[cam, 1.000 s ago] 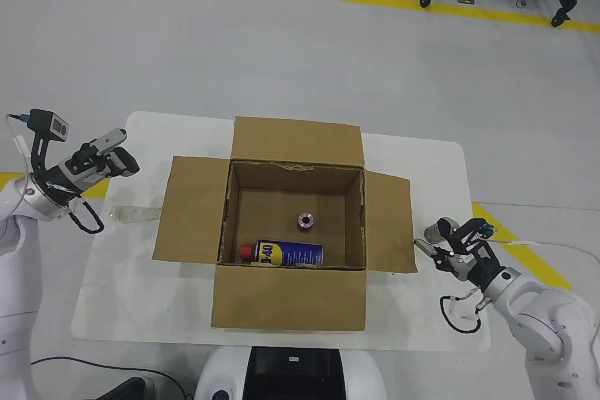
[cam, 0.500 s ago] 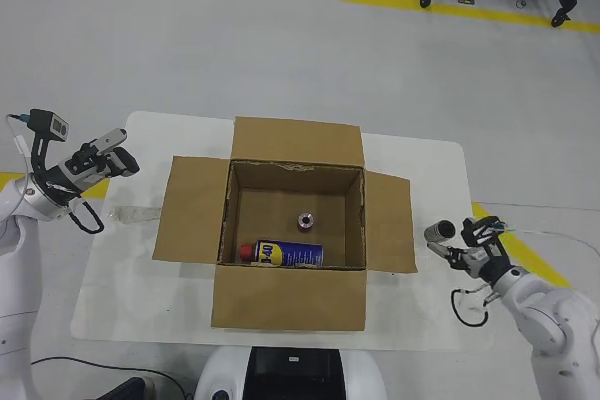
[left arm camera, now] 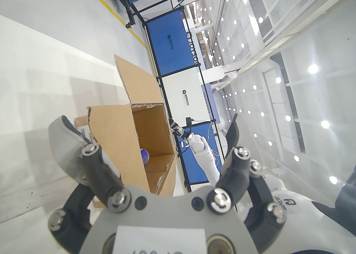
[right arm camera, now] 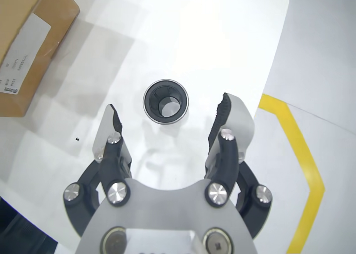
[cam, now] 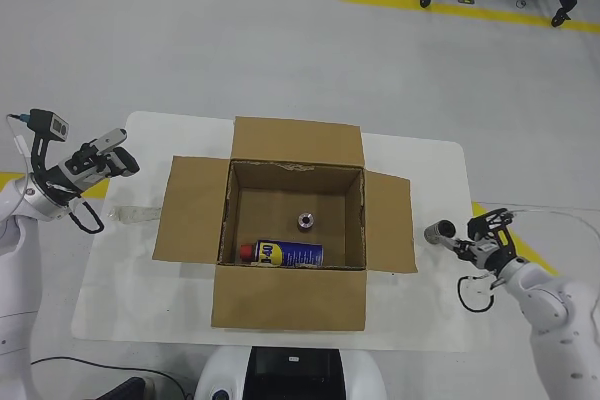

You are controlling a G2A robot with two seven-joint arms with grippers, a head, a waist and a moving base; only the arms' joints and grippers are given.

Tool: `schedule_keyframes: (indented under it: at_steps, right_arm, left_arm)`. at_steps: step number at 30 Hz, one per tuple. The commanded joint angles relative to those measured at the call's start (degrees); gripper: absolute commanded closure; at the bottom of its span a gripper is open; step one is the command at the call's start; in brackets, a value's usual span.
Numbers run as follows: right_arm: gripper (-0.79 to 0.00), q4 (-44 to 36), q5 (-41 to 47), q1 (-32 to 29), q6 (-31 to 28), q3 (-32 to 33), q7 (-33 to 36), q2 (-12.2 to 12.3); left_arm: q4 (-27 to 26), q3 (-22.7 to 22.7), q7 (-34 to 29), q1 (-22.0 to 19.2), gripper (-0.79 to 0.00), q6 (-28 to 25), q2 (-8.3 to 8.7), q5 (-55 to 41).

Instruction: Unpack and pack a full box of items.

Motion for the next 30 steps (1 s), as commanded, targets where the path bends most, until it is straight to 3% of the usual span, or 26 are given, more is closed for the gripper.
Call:
schedule_keyframes:
  at_steps: [1,20,22,24,26,27,30]
  right_arm:
    - [-0.686,1.1,0.7,0.7,-0.6,-0.5,0.0,0.0]
    - [-0.656,5.7,-2.6,5.2,1.1,-6.1,-0.9,-0.2]
    - [-0.573,6.4,-2.5,5.6,1.2,-6.4,-0.9,-0.2]
    - [-0.385,7.0,-2.4,6.0,1.0,-6.6,-1.0,-0.2]
    - [-0.323,7.7,-2.5,6.4,1.2,-7.0,-0.5,-0.1]
    - [-0.256,8.0,-2.3,6.6,1.2,-7.1,-0.4,-0.1]
    - [-0.194,8.6,-1.9,7.2,1.3,-7.5,-0.1,-0.1]
  left_arm:
    - [0.0,0.0,0.0,0.0,-0.785,0.0,0.0,0.0]
    - [0.0,0.0,0.0,0.0,-0.785,0.0,0.0,0.0]
    - [0.0,0.0,0.0,0.0,-0.785,0.0,0.0,0.0]
    - [0.0,0.0,0.0,0.0,-0.785,0.0,0.0,0.0]
    - [0.0,0.0,0.0,0.0,-0.785,0.0,0.0,0.0]
    - [0.0,0.0,0.0,0.0,-0.785,0.0,0.0,0.0]
    - [0.0,0.0,0.0,0.0,-0.785,0.0,0.0,0.0]
